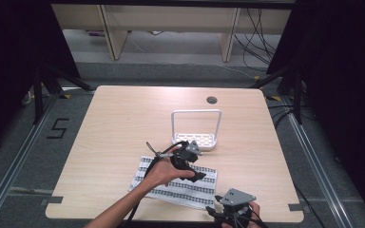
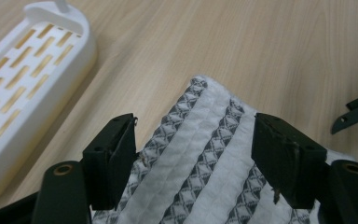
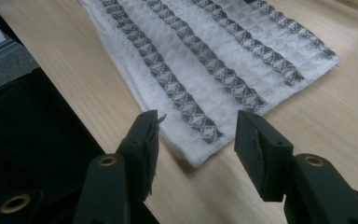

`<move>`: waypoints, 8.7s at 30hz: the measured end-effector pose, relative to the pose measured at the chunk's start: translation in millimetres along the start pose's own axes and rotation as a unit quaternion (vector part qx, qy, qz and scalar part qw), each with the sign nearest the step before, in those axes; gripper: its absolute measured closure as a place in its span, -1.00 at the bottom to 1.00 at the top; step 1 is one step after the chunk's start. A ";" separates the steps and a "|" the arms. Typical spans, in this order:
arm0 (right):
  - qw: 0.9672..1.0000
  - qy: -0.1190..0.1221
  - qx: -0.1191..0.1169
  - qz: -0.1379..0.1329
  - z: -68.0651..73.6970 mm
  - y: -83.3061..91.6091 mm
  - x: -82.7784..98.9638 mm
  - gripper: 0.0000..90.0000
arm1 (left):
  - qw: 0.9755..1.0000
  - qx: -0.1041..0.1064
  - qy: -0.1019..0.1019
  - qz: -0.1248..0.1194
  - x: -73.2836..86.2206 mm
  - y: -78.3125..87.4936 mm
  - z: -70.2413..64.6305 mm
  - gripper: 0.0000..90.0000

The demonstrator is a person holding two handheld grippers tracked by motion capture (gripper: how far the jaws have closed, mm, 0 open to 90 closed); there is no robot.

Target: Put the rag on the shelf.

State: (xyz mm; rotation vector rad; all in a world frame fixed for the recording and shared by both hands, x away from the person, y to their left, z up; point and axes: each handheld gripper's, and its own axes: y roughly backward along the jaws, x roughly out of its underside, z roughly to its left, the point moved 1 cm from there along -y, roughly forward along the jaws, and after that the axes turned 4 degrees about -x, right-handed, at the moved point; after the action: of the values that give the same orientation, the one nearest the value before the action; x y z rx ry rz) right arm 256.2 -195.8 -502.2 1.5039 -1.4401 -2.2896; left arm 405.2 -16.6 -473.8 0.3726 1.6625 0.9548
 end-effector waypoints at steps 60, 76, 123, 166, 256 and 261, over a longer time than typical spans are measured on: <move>1.000 0.022 -0.022 0.001 -19.0 -5.3 -12.8 0.94 | 0.999 0.025 -0.024 -0.011 -23.3 -24.2 -1.6 0.89; 0.995 0.037 -0.002 -0.088 -36.4 38.4 -63.8 0.95 | 0.993 -0.043 0.033 -0.105 -36.7 64.9 14.7 0.90; 0.977 0.065 0.053 -0.195 -90.4 109.9 -233.4 0.95 | 0.960 -0.104 0.129 -0.226 -97.0 190.6 51.3 0.90; 0.975 -0.060 0.054 -0.206 -192.7 32.6 -284.2 0.94 | 0.933 -0.117 0.235 -0.247 -123.9 126.7 168.9 0.89; 0.985 -0.060 0.039 -0.157 -157.7 48.1 -235.5 -0.24 | 0.961 -0.118 0.197 -0.154 -55.8 158.1 108.2 -0.33; 0.983 -0.069 0.037 -0.165 -152.6 48.7 -230.3 -0.37 | 0.964 -0.116 0.181 -0.155 -53.2 162.6 95.4 -0.38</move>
State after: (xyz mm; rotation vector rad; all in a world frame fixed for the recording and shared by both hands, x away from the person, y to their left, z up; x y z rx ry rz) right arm 470.2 -212.8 -321.6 1.7557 -1.4144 -2.6004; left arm 472.5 86.1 -321.3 -0.2321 1.8410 1.0048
